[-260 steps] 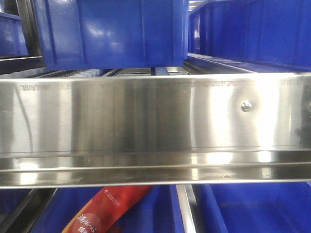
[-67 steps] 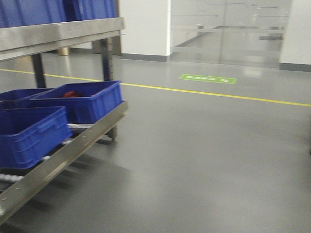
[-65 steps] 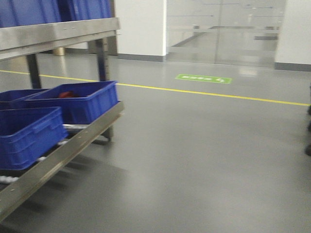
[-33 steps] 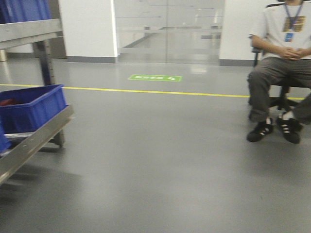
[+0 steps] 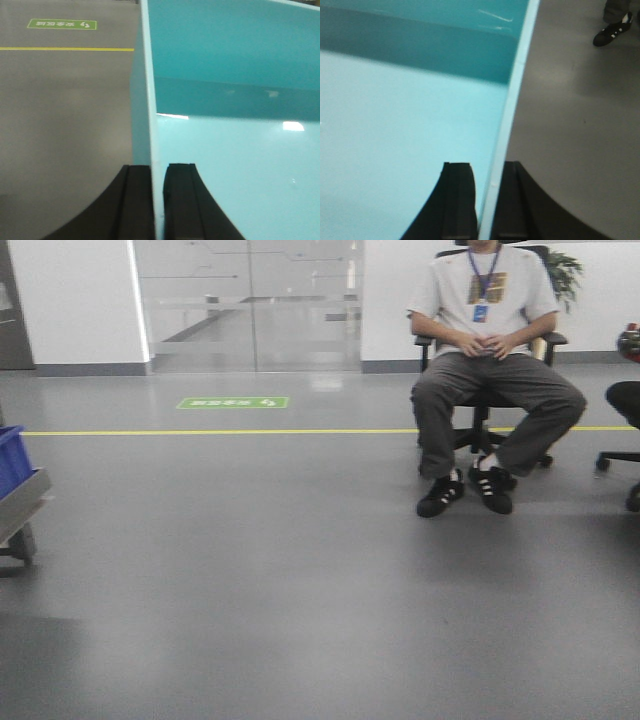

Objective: Fetch blue bin and place on conveyor start
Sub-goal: 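Hold the bin with both grippers while the base turns away from the shelf, then carry the bin with both grippers while driving to the red conveyor table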

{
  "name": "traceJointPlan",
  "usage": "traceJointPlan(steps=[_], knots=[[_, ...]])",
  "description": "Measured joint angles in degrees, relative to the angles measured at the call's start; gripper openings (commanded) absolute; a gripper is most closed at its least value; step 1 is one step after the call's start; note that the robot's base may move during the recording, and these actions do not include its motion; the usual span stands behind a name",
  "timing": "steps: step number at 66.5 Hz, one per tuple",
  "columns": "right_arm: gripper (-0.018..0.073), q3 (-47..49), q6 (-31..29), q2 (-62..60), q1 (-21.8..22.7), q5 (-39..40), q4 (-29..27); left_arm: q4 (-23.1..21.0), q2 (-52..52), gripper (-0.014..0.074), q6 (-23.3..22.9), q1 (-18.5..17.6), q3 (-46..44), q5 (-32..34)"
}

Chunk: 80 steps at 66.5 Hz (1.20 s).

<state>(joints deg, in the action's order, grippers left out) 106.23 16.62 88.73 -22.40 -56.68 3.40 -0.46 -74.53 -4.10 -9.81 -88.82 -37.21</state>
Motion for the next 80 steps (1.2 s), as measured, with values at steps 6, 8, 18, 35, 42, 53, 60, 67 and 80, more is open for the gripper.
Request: traceJointPlan(steps=[6, 8, 18, 35, 42, 53, 60, 67, 80], knots=[[-0.0151, 0.00, 0.00, 0.00, 0.00, 0.00, 0.00, 0.00, 0.00, -0.0111, 0.00, 0.00, 0.00, 0.00], [-0.0151, 0.00, 0.00, 0.00, 0.00, 0.00, 0.00, 0.00, 0.00, -0.0111, 0.00, 0.00, 0.00, 0.00], [-0.0151, 0.00, 0.00, 0.00, 0.00, 0.00, 0.00, 0.00, 0.00, -0.0111, 0.00, 0.00, 0.00, 0.00], [-0.0151, 0.00, 0.00, 0.00, 0.00, 0.00, 0.00, 0.00, 0.00, -0.0111, 0.00, 0.00, 0.00, 0.00], [-0.0151, 0.00, 0.00, 0.00, 0.00, 0.00, 0.00, 0.00, 0.00, -0.0111, 0.00, 0.00, 0.00, 0.00], [-0.0151, 0.00, 0.00, 0.00, 0.00, 0.00, 0.00, 0.00, 0.00, -0.0111, 0.00, 0.00, 0.00, 0.00], [-0.0151, 0.00, 0.00, 0.00, 0.00, 0.00, 0.00, 0.00, 0.00, -0.0111, 0.00, 0.00, 0.00, 0.00], [-0.0151, 0.00, 0.00, 0.00, 0.00, 0.00, 0.00, 0.00, 0.00, -0.0111, 0.00, 0.00, 0.00, 0.00], [-0.0151, 0.00, 0.00, 0.00, 0.00, 0.00, 0.00, 0.00, 0.00, -0.0111, 0.00, 0.00, 0.00, 0.00]])
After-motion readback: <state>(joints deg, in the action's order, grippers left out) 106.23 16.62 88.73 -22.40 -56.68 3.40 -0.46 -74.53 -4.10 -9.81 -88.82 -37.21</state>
